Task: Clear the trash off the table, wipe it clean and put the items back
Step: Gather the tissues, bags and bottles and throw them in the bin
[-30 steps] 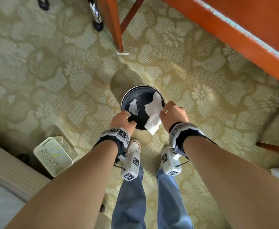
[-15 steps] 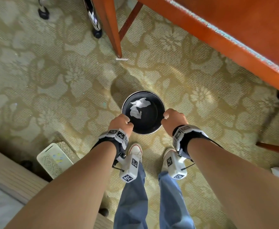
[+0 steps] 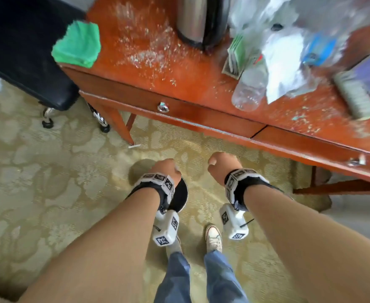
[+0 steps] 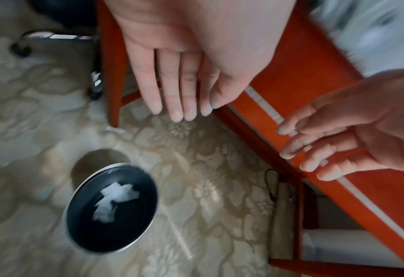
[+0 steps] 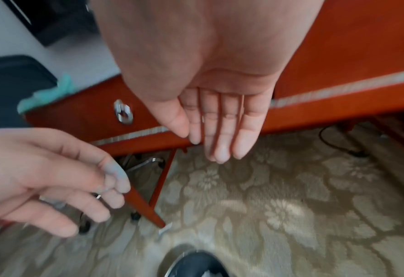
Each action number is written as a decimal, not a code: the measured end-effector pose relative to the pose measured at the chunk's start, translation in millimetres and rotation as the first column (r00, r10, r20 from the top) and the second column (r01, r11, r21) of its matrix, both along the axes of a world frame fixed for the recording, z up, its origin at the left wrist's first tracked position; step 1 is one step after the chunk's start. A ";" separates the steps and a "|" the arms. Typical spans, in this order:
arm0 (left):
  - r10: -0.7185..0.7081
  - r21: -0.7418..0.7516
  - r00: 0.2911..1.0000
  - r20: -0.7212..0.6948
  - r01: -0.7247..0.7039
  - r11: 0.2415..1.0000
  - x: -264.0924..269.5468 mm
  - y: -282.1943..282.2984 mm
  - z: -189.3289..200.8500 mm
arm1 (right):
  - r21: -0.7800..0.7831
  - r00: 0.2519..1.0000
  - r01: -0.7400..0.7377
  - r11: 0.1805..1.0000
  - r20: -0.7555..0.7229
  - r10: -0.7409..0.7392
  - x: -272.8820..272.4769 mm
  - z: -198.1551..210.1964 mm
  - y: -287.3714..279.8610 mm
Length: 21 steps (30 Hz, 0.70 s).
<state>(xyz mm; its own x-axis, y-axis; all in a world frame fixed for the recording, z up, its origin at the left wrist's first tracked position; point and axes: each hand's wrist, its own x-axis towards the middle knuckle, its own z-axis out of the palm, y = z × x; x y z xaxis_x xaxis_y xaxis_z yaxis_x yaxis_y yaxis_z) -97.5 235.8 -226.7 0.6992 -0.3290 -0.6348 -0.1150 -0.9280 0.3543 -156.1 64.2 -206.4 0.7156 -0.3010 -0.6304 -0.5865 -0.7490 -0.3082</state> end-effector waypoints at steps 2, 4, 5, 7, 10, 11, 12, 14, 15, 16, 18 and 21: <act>-0.032 -0.070 0.998 0.047 0.035 0.997 9.4 -26.2 59.2 | -0.028 0.998 0.037 0.999 0.050 -0.035 -0.9 56.2 -22.9; -0.038 -0.131 0.994 0.106 0.052 0.990 16.5 -51.2 115.9 | -0.073 0.991 0.092 0.993 0.106 -0.084 -5.7 109.2 -46.6; -0.053 -0.153 0.987 0.149 0.076 0.985 20.8 -64.0 142.7 | -0.098 0.984 0.128 0.987 0.134 -0.114 -9.3 135.2 -60.2; -0.096 -0.167 0.965 0.243 0.139 0.976 28.9 -86.8 191.8 | -0.128 0.971 0.181 0.975 0.179 -0.157 -19.0 179.3 -88.8; -0.149 -0.148 0.919 0.364 0.216 0.965 39.6 -116.8 243.1 | -0.206 0.948 0.261 0.943 0.238 -0.210 -35.3 226.0 -131.6; -0.163 -0.138 0.902 0.399 0.235 0.962 43.3 -125.6 253.5 | -0.233 0.942 0.281 0.931 0.253 -0.221 -38.5 237.3 -143.7; -0.173 -0.129 0.889 0.424 0.249 0.960 46.7 -133.3 260.4 | -0.252 0.937 0.287 0.924 0.276 -0.216 -40.7 245.0 -155.1; -0.186 -0.112 0.876 0.446 0.261 0.959 53.2 -147.7 267.8 | -0.285 0.941 0.271 0.919 0.277 -0.192 -42.3 256.6 -173.8; -0.195 -0.097 0.876 0.441 0.263 0.960 56.4 -154.3 268.1 | -0.294 0.946 0.273 0.916 0.254 -0.200 -41.9 260.7 -181.2; -0.213 -0.080 0.875 0.435 0.273 0.959 59.6 -161.0 266.5 | -0.305 0.952 0.265 0.915 0.234 -0.198 -40.2 260.9 -188.0; -0.250 -0.051 0.873 0.419 0.298 0.953 68.8 -176.7 258.8 | -0.319 0.966 0.222 0.922 0.200 -0.164 -31.0 256.4 -202.8; -0.234 -0.046 0.892 0.387 0.272 0.961 84.2 -201.2 243.1 | -0.294 0.980 0.150 0.944 0.167 -0.104 -3.9 236.3 -229.1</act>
<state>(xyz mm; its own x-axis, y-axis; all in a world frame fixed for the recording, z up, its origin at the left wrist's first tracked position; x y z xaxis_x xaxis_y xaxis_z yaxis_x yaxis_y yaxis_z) -13.3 34.5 16.4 0.7634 -0.5724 -0.2993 -0.4827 -0.8135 0.3244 -159.9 -164.8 29.8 0.7368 -0.5557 -0.3852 -0.6481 -0.7427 -0.1681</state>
